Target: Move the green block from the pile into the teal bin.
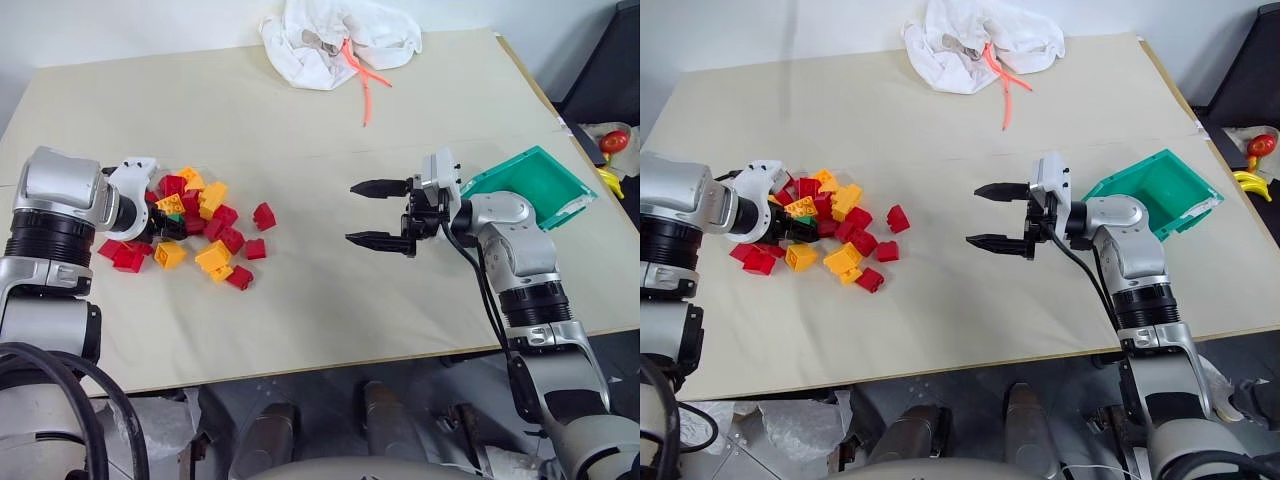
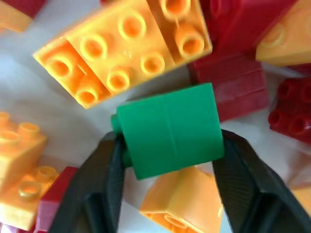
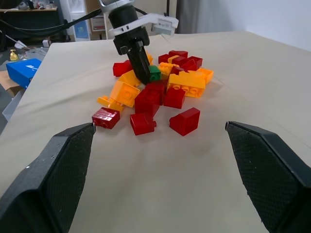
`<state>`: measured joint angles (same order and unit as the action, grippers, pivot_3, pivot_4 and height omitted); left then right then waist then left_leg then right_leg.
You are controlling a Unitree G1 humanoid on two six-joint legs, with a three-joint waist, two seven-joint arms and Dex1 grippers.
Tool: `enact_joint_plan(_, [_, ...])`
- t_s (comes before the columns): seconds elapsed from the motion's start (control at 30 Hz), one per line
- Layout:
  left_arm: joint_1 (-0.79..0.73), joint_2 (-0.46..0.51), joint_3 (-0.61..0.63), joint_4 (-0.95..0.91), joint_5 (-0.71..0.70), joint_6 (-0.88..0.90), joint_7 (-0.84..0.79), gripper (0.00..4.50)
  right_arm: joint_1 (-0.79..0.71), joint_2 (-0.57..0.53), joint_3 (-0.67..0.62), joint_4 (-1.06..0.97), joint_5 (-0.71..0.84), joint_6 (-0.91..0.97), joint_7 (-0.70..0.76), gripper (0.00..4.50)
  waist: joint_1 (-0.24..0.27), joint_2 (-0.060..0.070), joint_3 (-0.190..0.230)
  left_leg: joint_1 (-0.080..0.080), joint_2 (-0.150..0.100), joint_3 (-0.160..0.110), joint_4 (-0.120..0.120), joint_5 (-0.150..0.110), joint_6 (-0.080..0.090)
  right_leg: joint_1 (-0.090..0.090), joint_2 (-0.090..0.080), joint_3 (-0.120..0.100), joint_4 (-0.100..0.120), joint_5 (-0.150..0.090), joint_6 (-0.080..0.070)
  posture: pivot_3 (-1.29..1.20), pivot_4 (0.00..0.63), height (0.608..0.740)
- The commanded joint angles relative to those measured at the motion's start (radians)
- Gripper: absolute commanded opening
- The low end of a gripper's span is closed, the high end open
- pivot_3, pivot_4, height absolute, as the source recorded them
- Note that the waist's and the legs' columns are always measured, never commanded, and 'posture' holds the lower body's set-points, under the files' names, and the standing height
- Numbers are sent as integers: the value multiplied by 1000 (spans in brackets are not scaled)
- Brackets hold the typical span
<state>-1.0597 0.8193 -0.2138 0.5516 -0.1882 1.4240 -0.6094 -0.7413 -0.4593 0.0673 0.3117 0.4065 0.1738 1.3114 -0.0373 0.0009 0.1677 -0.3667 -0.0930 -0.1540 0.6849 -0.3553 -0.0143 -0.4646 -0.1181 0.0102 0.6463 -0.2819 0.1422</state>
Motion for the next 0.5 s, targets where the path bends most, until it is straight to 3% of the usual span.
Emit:
enact_joint_plan(0.03, [-10,17,39,-115,-8,-57,-16,2187,9,-20,-34,-58,15,-5,-11,4500,0,0,0,0,0,0,0,0,0,0,0,0,0,0,0,0,150,740])
enact_joint_plan(0.2, [57,0,81,-422,-75,-178,-84,2187,66,-77,-70,-121,36,54,-34,4500,8,0,0,-2,0,-1,1,0,0,0,-1,-1,0,0,0,0,150,740])
enact_joint_plan(0.3, [93,-83,29,-563,-125,-323,-168,2187,120,-144,-101,-147,50,88,-14,4500,20,0,0,-2,-1,-1,1,0,0,1,-2,-2,-1,0,0,0,150,740])
enact_joint_plan(0.5, [86,-275,-111,-492,-91,-503,-240,2187,183,-199,-155,-169,58,107,-44,4500,24,0,0,-3,-1,2,7,-1,1,1,-2,-1,-2,2,2,0,150,740])
